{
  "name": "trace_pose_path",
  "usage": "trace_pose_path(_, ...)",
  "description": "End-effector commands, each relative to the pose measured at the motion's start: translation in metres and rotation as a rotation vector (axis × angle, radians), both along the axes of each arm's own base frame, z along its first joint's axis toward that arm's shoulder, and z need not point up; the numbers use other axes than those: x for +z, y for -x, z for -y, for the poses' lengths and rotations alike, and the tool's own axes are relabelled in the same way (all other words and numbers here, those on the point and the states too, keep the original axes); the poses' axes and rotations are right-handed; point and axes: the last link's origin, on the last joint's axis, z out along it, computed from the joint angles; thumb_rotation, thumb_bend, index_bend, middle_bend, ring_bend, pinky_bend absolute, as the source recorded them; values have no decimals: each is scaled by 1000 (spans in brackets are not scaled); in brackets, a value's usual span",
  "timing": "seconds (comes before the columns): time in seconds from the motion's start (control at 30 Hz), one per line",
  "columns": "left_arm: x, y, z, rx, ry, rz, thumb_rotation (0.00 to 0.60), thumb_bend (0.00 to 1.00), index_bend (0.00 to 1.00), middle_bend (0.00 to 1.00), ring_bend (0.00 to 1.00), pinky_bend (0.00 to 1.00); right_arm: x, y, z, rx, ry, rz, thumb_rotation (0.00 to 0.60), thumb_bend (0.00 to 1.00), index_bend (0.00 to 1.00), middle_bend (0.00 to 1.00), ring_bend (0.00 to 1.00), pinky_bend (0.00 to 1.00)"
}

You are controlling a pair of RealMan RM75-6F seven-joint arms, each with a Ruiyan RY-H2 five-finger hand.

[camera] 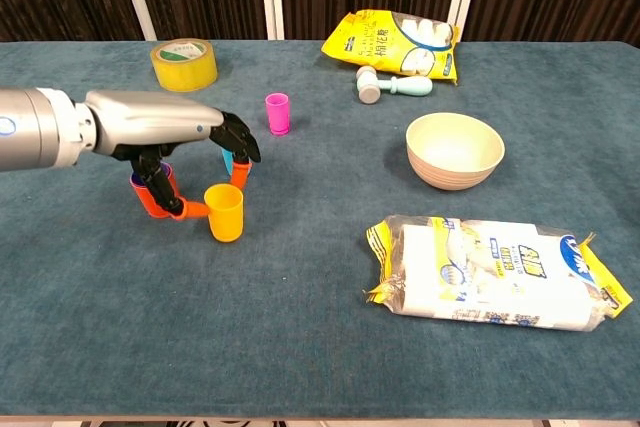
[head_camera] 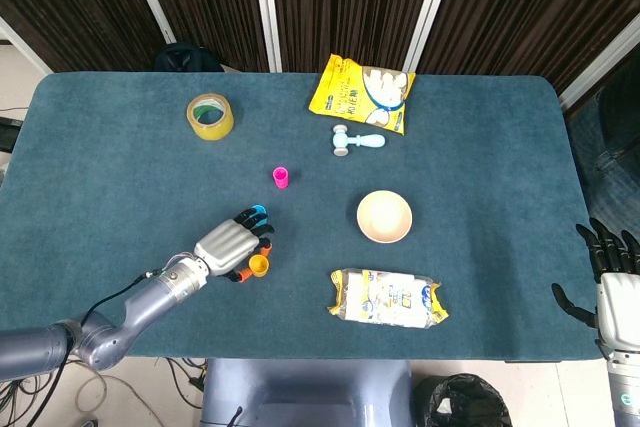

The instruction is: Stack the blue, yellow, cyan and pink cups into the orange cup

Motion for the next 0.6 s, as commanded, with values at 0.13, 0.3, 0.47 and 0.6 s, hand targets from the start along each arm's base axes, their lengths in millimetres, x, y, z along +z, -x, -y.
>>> trace_pose_path(0.13,27,-3,-10,5,-82,43,600,326,460,167,0,0,-1,0,0,0,-4,-1,600,325,125,79,124,25)
trace_pose_path(0.3,50,1,-18,38,-141,72,600,326,458,169,0,0,-1,-1,0,1,-6,-3,600,324,125,79,124,25)
trace_pose_path(0.47,73,16,-26,78,-195,73,600,326,458,169,0,0,-2,-1,-1,0,-6,-4,600,325,125,79,124,25)
trace_pose_path(0.6,84,27,-28,112,-220,83,600,326,457,168,0,0,-4,-1,0,-3,-12,-7,600,324,125,79,124,25)
